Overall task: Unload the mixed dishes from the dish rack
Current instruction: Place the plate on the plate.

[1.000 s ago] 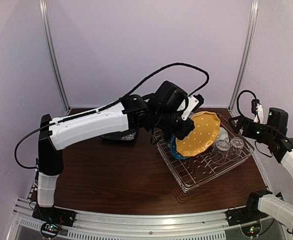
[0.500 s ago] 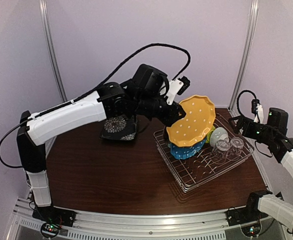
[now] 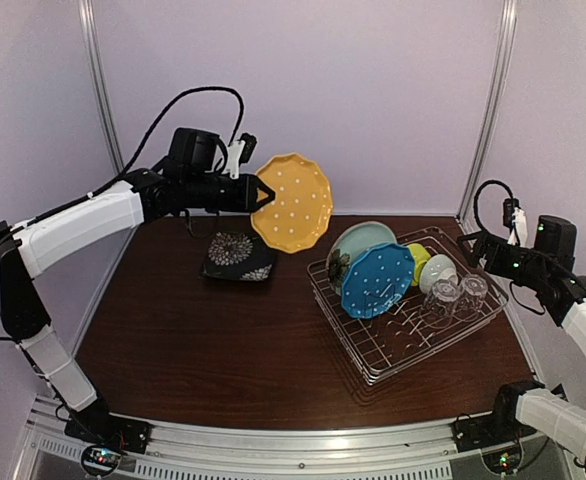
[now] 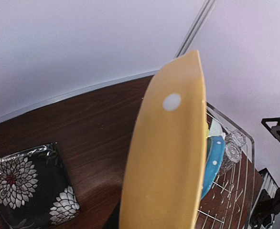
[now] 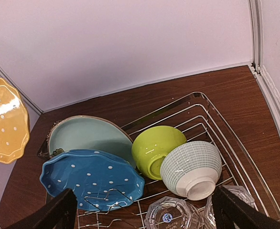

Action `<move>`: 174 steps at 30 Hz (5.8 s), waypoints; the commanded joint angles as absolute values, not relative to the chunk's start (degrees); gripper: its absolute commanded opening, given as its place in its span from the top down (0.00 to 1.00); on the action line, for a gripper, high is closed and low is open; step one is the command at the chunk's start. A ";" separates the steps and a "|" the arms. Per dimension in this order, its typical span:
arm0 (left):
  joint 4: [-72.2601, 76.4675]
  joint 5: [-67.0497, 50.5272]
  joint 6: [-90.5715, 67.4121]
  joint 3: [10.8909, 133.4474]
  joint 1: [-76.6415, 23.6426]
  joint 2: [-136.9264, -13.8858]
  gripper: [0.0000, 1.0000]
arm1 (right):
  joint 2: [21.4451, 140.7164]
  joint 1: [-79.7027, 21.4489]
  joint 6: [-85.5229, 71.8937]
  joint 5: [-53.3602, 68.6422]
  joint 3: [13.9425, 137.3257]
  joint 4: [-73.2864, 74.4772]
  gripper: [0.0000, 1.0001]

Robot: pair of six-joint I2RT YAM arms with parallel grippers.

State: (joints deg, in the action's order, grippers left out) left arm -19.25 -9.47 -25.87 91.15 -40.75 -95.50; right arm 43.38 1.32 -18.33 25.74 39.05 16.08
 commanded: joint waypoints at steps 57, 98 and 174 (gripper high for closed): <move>25.71 -22.73 -53.70 66.00 -13.80 -111.92 0.98 | 43.15 1.48 -18.26 27.35 38.85 16.00 0.00; 15.08 -15.61 -48.89 67.35 -13.09 -112.97 0.50 | 43.15 1.44 -18.32 27.19 38.68 16.00 0.00; 2.93 -8.61 -39.46 73.46 -15.28 -115.44 0.72 | 43.40 1.49 -18.69 27.36 38.49 15.21 0.00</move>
State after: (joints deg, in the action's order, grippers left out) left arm 1.02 -6.61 -39.35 71.81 -14.09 -114.41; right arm 43.40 1.32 -18.41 27.00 39.05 15.79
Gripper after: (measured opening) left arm 0.279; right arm 0.996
